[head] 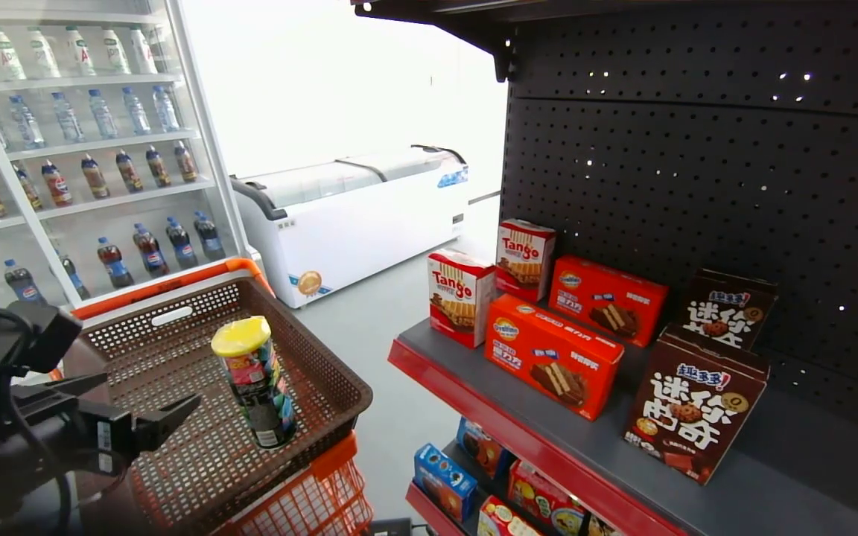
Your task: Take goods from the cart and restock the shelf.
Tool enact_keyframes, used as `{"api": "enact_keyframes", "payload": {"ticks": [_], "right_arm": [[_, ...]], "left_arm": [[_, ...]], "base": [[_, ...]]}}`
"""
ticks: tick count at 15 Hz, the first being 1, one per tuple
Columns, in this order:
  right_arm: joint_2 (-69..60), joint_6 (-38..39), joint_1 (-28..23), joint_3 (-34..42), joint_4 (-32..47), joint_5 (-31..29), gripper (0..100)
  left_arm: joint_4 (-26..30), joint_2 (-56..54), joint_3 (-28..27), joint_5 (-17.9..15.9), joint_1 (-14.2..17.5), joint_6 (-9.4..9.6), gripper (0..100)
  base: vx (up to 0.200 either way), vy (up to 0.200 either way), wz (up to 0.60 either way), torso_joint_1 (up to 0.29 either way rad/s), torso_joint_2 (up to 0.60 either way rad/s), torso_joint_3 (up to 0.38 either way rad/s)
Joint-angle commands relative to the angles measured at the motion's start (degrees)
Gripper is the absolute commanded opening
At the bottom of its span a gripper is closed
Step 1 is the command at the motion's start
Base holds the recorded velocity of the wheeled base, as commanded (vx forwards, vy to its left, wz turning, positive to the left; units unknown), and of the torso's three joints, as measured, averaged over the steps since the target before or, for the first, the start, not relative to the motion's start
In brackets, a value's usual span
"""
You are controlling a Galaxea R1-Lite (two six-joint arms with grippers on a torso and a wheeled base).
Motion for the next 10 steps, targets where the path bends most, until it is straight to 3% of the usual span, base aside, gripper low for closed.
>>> {"api": "enact_keyframes", "payload": {"ticks": [1, 5, 7, 10], "right_arm": [[0.1, 0.0, 0.0, 0.0, 0.0, 0.0, 100], [0.1, 0.0, 0.0, 0.0, 0.0, 0.0, 100], [0.1, 0.0, 0.0, 0.0, 0.0, 0.0, 100], [0.1, 0.0, 0.0, 0.0, 0.0, 0.0, 100]], "left_arm": [[-8.7, 14.9, -1.8, 0.0, -0.2, 0.01, 100], [-24.8, 26.4, -1.8, 0.2, -1.4, -0.07, 100], [-27.5, 28.5, -1.3, 0.8, -1.4, 0.01, 100], [-30.9, 33.0, -1.2, 6.1, -2.9, -0.16, 100]], "base": [[0.0, 0.0, 0.0, 0.0, 0.0, 0.0], [0.0, 0.0, 0.0, 0.0, 0.0, 0.0], [0.0, 0.0, 0.0, 0.0, 0.0, 0.0], [0.0, 0.0, 0.0, 0.0, 0.0, 0.0]]}}
